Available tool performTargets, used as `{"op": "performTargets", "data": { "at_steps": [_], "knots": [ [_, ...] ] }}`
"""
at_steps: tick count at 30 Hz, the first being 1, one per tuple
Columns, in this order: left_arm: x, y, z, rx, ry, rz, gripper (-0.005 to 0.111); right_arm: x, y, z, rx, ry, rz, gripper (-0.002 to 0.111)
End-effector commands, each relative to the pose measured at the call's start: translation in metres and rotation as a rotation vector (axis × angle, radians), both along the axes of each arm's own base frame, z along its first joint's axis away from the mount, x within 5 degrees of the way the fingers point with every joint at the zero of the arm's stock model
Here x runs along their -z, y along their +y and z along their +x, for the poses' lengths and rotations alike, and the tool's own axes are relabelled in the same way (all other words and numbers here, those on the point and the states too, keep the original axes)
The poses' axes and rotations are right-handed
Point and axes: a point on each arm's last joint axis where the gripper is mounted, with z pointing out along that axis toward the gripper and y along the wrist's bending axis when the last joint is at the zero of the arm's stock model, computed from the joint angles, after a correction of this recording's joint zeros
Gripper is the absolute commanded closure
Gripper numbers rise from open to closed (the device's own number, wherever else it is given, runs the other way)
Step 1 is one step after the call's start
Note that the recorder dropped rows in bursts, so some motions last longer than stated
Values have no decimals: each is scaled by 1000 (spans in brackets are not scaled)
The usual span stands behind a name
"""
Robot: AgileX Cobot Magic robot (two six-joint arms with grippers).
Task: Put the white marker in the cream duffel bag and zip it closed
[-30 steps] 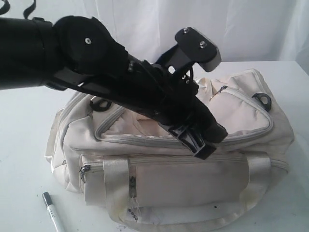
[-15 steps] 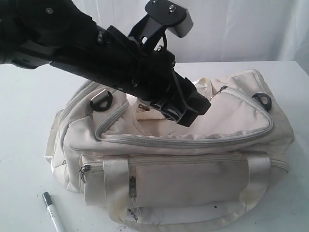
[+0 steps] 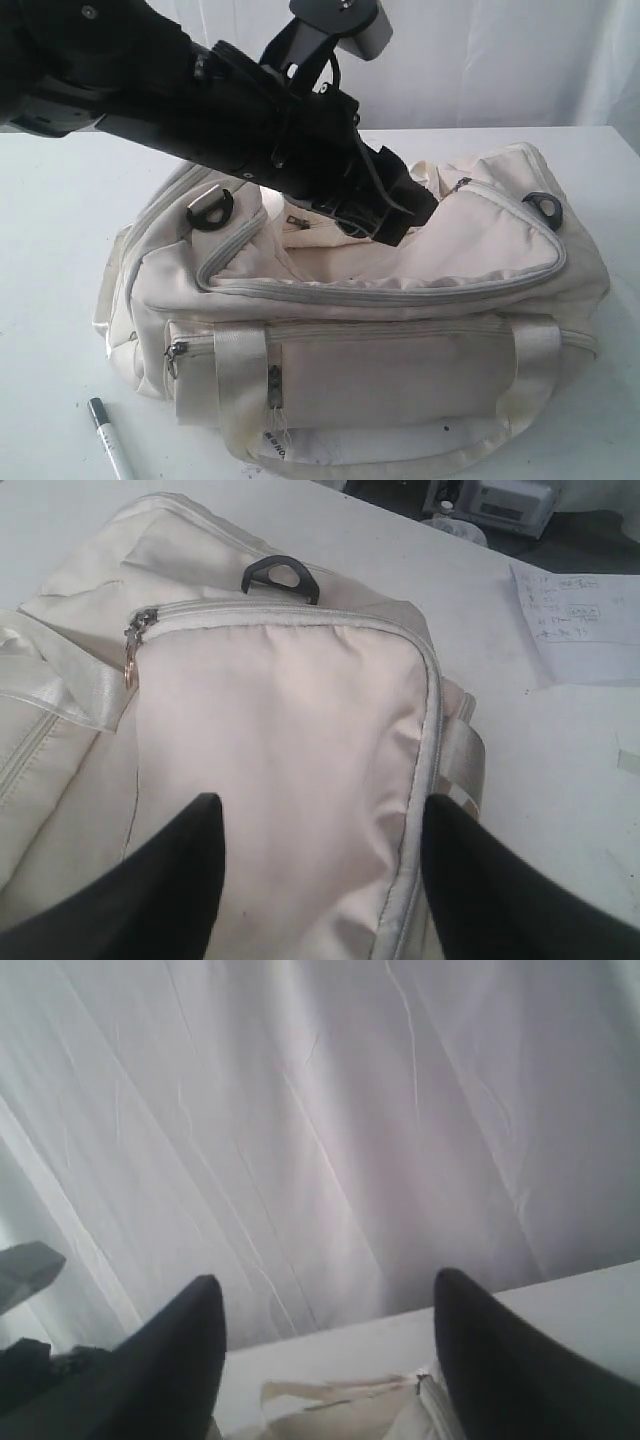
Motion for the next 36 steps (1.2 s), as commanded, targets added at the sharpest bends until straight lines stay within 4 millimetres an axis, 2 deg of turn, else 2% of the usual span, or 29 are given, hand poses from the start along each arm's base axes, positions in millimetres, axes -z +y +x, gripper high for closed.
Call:
{"op": "performTargets", "data": {
  "at_steps": [1,4,8,16,20,25,29,33,36],
  "knots": [
    [-5,2,-1,-6,7,-21,45,-32,7,20,-19,137,-217,46],
    [-5,2,-2,0,13,-18,45,-43,10,38,-24,247,-345,44],
    [-4,2,-4,15,25,-8,45,-47,12,45,-49,331,-446,43],
    [-3,1,-4,24,31,-3,45,-45,14,43,-72,369,-378,43],
    [-3,1,-4,24,31,-3,45,-44,14,43,-66,418,-263,43],
    [-2,1,-6,41,48,6,45,-46,15,49,-70,527,-289,58],
    [-1,1,-8,52,59,12,45,-47,13,73,-40,728,-429,56],
    [0,1,-10,68,74,22,45,-37,7,105,25,944,-627,51],
    [0,1,-11,80,89,28,45,-30,2,126,69,1007,-747,51]
  ]
}}
